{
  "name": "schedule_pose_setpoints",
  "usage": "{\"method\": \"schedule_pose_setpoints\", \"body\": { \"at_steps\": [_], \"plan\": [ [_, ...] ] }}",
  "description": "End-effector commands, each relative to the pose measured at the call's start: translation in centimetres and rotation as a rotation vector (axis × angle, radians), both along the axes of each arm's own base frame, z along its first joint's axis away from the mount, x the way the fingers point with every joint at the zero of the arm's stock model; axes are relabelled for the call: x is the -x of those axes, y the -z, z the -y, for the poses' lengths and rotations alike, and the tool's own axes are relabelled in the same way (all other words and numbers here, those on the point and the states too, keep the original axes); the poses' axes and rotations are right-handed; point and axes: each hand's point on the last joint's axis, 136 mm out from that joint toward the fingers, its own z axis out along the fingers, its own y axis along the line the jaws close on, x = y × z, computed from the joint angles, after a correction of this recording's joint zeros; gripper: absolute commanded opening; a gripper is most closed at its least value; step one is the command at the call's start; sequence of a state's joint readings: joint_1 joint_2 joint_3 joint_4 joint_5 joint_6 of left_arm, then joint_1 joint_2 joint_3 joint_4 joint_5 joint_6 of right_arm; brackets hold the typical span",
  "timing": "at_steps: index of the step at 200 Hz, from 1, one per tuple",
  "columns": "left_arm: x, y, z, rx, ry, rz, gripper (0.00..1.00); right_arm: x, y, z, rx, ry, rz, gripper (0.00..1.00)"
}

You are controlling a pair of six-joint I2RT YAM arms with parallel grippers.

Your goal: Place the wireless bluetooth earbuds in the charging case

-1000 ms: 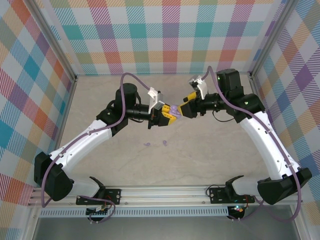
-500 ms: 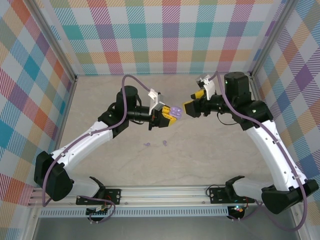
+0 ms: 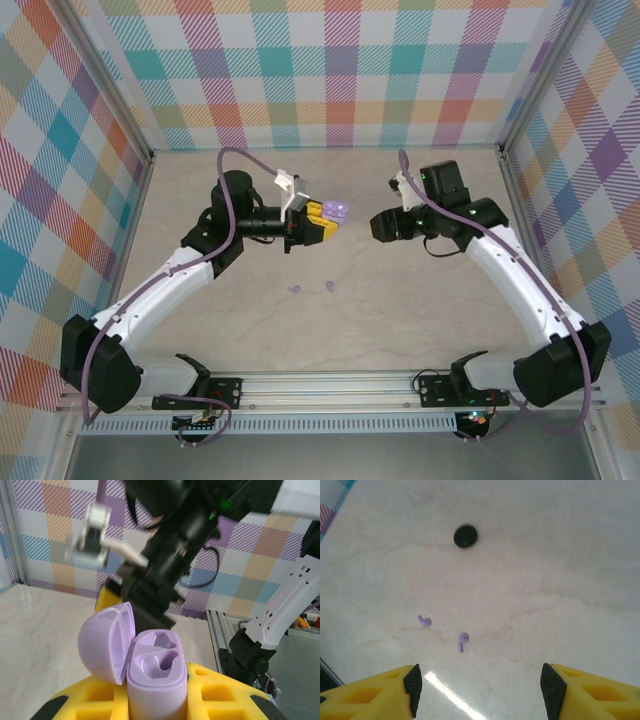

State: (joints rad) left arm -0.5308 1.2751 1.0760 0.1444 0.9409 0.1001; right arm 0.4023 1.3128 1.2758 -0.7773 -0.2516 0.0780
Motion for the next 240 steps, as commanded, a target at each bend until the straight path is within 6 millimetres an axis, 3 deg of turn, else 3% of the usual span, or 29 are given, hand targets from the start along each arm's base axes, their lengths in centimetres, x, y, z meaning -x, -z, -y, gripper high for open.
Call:
{"method": "schedule_pose_setpoints", "body": {
  "at_steps": [1, 61, 83, 154, 240],
  "plan": [
    [0.4, -1.4, -1.1, 0.051, -0.005, 0.034, 0.14, 1.1, 3.3, -1.5, -0.033, -0.001, -0.131, 0.63],
    [-0.4, -1.5, -3.0, 0.079, -0.064, 0.016, 0.14, 2.2, 11.5, -4.8, 0.043, 0.002, -0.326, 0.54],
    [-0.2, -1.8, -3.2, 0.082, -0.069, 0.015, 0.13, 2.2, 13.5, -6.1, 0.059, 0.012, -0.376, 0.52],
    [0.2, -2.0, -3.6, 0.078, -0.084, 0.020, 0.14, 2.5, 17.4, -10.4, 0.137, -0.013, -0.475, 0.48],
    [0.4, -2.1, -3.8, 0.074, -0.087, 0.024, 0.14, 2.7, 19.3, -11.5, 0.260, -0.021, -0.482, 0.45]
  ]
}}
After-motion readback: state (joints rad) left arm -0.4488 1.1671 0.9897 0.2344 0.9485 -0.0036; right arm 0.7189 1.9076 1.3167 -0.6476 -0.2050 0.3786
